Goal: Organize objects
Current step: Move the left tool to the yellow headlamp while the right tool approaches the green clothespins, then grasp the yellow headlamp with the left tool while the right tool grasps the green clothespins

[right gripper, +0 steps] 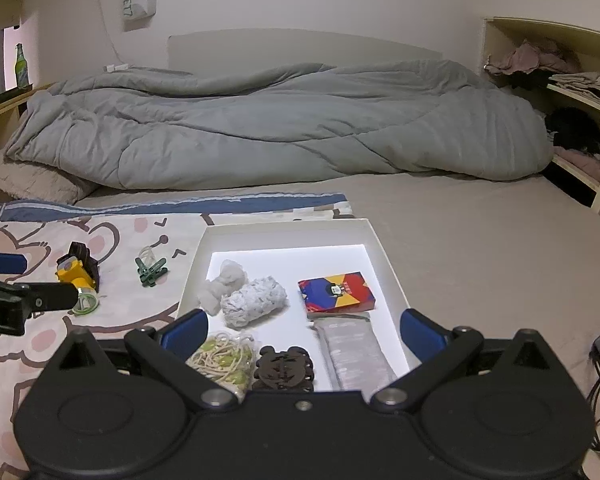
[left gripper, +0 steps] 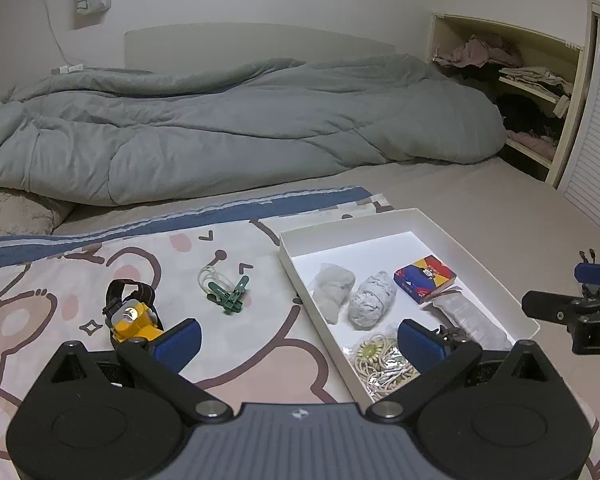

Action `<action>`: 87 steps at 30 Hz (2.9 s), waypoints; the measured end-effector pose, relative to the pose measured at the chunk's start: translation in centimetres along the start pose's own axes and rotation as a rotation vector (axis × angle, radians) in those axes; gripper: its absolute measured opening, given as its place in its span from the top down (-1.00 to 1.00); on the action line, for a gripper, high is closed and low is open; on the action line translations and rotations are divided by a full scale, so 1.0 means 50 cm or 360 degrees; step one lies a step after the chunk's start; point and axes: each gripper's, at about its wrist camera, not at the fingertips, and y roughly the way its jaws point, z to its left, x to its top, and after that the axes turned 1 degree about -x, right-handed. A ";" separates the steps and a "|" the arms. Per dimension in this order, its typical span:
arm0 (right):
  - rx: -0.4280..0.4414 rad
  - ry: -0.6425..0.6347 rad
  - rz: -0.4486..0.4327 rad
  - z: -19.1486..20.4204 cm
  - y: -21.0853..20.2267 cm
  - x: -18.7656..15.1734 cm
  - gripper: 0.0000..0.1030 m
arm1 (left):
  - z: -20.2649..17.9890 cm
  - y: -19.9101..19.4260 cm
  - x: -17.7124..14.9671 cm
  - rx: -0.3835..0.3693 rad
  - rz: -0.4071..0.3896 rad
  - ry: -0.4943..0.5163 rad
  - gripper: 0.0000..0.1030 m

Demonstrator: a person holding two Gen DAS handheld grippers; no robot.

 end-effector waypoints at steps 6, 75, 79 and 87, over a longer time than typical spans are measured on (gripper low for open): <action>0.0006 -0.0012 0.0005 0.007 0.002 -0.002 -1.00 | 0.017 -0.004 -0.003 0.0022 -0.0004 -0.0004 -1.00; 0.0280 0.0090 -0.0016 0.284 0.191 0.076 -0.97 | 0.321 -0.026 -0.063 0.0310 0.0013 -0.0485 -0.87; 0.0307 0.0095 0.0027 0.290 0.228 0.092 -0.66 | 0.316 0.003 -0.058 0.0295 0.0033 -0.0485 -0.76; 0.0528 0.0074 0.0129 0.310 0.315 0.110 -0.01 | 0.326 0.064 -0.056 0.0192 0.0105 -0.0636 -0.58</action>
